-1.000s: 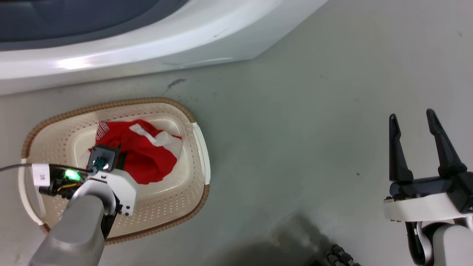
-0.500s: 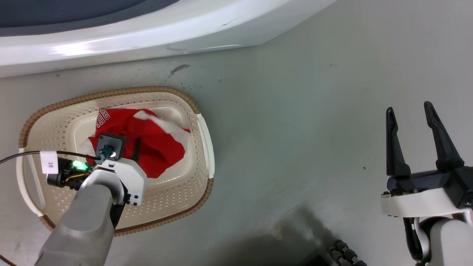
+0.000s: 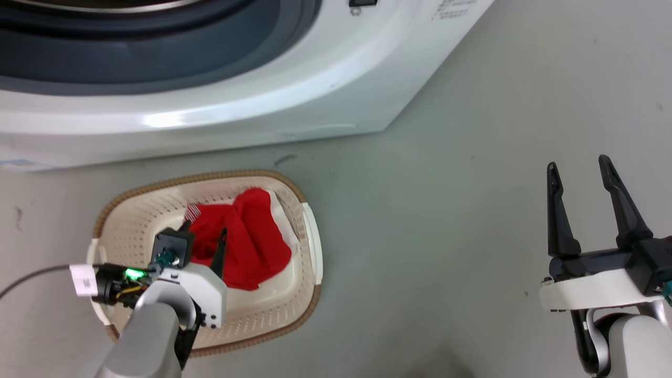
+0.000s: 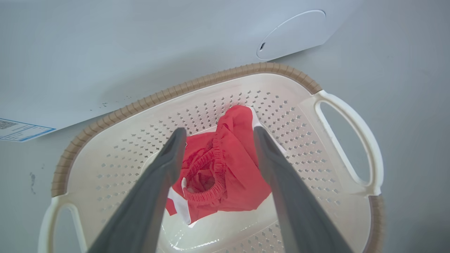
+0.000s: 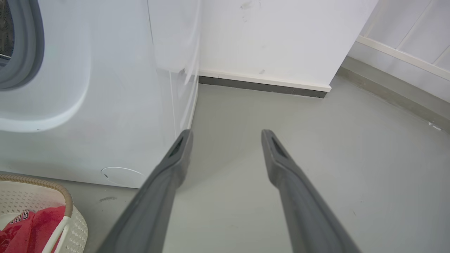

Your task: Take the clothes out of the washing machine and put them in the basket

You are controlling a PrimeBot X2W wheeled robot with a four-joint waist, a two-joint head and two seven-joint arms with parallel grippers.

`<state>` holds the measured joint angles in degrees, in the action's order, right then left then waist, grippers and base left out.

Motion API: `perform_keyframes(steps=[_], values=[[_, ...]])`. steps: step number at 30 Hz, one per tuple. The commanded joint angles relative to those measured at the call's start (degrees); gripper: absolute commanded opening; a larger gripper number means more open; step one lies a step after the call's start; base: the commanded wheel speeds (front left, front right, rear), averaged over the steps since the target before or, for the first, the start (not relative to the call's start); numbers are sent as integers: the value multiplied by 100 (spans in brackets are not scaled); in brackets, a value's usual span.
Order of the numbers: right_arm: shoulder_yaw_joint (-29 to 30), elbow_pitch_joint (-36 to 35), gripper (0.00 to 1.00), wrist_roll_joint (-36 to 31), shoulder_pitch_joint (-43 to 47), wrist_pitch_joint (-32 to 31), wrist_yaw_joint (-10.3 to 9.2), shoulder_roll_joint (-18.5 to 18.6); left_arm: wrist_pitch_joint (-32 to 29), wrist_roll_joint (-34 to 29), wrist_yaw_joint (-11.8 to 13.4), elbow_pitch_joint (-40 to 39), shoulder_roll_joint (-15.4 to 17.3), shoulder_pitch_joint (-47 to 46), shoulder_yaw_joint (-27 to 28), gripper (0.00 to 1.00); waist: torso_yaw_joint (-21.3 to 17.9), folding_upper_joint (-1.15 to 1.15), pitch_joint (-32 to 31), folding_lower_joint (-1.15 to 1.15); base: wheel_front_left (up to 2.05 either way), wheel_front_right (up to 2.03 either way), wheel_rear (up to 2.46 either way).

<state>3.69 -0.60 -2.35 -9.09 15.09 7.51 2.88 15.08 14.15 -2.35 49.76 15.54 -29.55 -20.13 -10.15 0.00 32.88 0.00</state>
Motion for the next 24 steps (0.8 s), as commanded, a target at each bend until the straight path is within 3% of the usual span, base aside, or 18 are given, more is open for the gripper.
perform_keyframes(steps=[1,15,24], values=[[22,31,100,-10,88,12,-4,1,14,-29,-3,-123,-54,171,67,100,154,0,-443,0,0,0,0],[70,246,100,-32,398,12,-4,0,13,-406,-77,-1739,-457,1620,801,100,520,0,-1488,0,0,0,0],[26,255,100,25,488,12,-5,1,13,-581,-189,-2654,-624,1895,1350,100,575,0,-1699,0,0,0,0]])
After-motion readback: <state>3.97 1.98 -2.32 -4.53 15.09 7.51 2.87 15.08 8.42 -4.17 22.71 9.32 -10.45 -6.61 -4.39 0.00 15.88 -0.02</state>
